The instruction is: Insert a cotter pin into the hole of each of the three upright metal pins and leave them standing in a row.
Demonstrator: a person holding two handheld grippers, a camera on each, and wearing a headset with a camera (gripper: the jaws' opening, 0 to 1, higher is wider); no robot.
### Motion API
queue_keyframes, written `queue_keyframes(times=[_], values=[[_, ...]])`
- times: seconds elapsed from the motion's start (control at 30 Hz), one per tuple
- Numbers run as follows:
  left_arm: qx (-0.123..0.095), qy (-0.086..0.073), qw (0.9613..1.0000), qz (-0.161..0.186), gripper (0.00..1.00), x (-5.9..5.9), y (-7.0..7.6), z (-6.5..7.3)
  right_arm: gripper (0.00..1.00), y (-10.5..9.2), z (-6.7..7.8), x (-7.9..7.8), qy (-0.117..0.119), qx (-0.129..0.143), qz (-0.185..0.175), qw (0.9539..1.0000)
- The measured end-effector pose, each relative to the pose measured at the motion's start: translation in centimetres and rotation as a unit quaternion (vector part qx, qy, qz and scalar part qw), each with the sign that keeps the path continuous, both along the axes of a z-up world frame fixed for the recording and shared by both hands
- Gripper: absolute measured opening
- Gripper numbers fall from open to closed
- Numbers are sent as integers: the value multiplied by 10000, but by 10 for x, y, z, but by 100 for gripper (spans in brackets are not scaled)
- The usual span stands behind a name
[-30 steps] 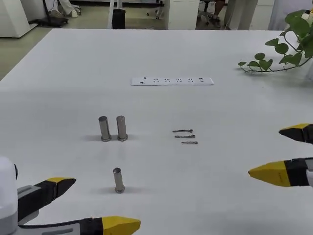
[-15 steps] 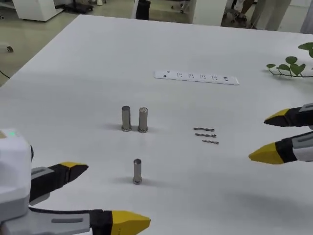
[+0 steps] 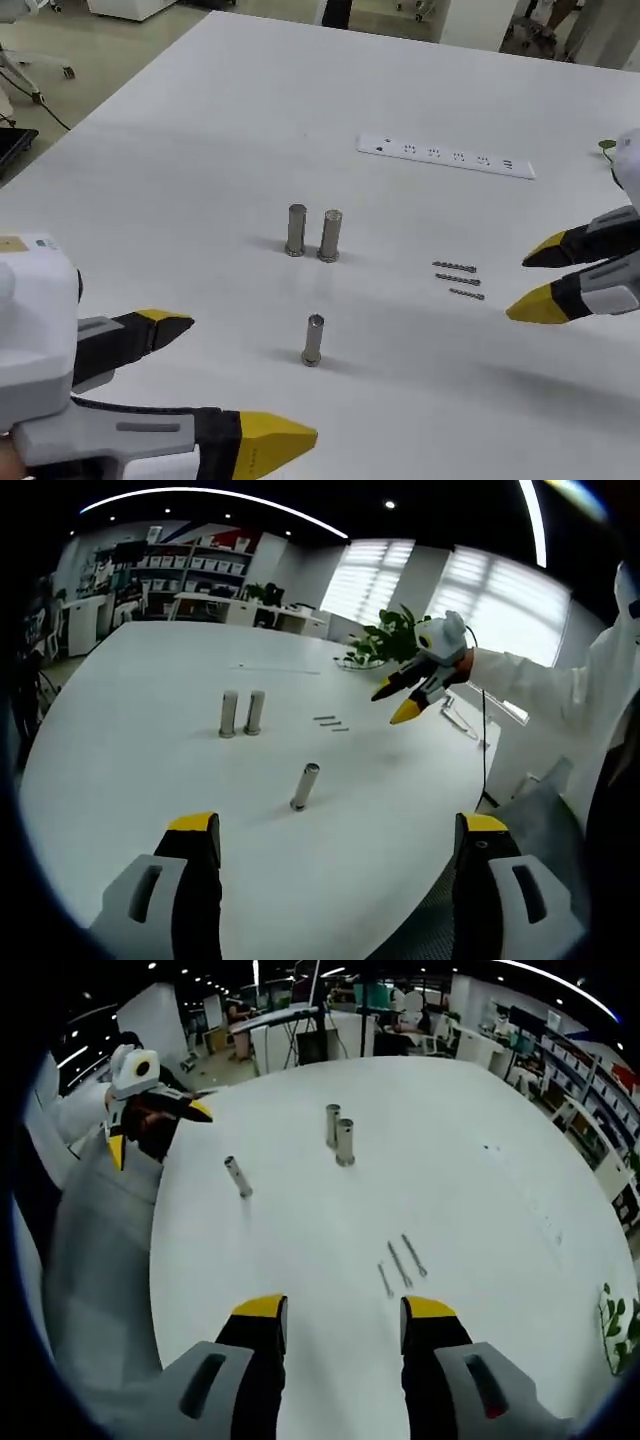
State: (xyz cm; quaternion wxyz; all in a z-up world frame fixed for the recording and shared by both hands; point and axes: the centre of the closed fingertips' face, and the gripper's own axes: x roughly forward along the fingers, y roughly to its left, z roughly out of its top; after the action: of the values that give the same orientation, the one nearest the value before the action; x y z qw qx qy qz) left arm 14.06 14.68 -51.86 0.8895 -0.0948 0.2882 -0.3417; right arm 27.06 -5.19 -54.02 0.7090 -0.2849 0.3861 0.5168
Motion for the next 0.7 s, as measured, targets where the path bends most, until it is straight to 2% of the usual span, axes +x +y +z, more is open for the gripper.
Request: queue_keyframes(times=[0.17,0.3,0.5,0.63,0.7], values=[[-65,1,10000,69,96,-1,0,2,39,7,-14,9,49,-200,223,9995],[-65,-10,9999,95,96,-2,1,4,31,9,-24,14,146,-309,298,9990],[-99,-14,9999,106,96,-4,0,4,29,6,-44,25,356,-583,347,9971],[-91,97,9998,157,95,-7,3,-2,26,5,-51,34,324,-733,338,9962],[-102,102,9997,195,94,-7,4,-2,24,5,-53,36,358,-743,347,9960]])
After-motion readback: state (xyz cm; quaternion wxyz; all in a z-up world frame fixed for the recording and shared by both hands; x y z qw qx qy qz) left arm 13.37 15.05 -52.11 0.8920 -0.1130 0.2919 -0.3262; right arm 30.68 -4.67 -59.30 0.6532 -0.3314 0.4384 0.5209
